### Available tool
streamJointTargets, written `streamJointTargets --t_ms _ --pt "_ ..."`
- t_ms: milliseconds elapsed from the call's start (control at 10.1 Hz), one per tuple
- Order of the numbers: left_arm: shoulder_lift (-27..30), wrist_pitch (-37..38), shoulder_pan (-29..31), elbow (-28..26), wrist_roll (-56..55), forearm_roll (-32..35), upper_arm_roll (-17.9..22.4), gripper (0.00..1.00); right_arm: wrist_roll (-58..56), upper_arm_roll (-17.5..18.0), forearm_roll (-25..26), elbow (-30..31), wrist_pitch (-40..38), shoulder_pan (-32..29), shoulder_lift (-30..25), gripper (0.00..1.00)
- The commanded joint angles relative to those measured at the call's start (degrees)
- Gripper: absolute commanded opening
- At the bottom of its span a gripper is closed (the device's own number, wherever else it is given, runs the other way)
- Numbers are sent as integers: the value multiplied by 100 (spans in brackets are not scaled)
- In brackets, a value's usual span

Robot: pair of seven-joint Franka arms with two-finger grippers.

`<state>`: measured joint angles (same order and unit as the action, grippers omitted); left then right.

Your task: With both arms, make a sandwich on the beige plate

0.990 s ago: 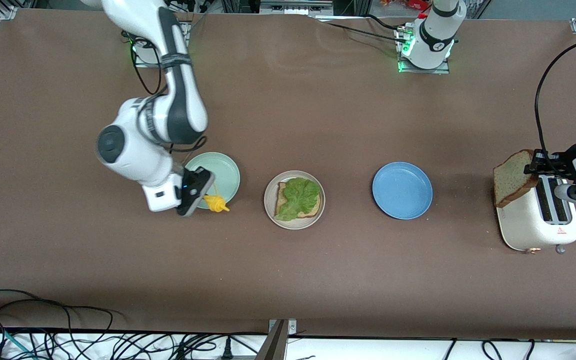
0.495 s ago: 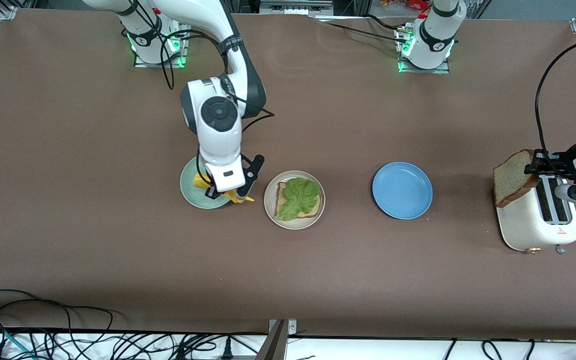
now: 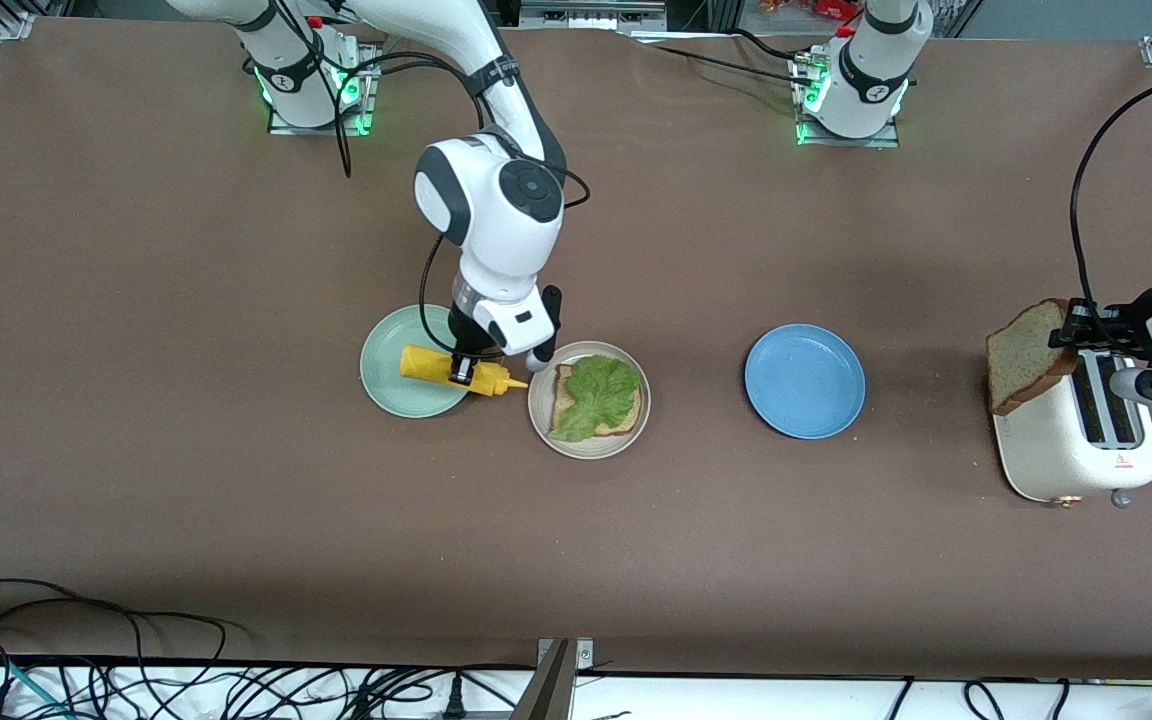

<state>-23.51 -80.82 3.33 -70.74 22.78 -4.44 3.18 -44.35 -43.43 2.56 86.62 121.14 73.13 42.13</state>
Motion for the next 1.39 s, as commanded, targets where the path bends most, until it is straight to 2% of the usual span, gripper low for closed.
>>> streamJointTargets --t_ms 0,297,495,693,990,1287 --pt "66 101 -25 25 -37 -118 34 0 -4 -34 359 -155 -81 9 68 0" --pt "74 110 -52 25 -46 -136 -80 0 31 -262 194 -163 -160 -9 -143 0" --pt "66 110 -60 25 -37 -136 -98 0 23 -682 -533 -163 -204 26 -187 0" --pt "74 145 -69 25 -37 -136 -98 0 -4 -947 -912 -111 -240 -35 -450 0" --pt "66 267 -139 17 -63 -215 -159 0 -266 -1527 -2229 -67 -248 -211 -557 0" --pt "57 383 -192 17 -72 -233 -405 0 -1100 -1756 -3713 -23 -721 -745 -583 0"
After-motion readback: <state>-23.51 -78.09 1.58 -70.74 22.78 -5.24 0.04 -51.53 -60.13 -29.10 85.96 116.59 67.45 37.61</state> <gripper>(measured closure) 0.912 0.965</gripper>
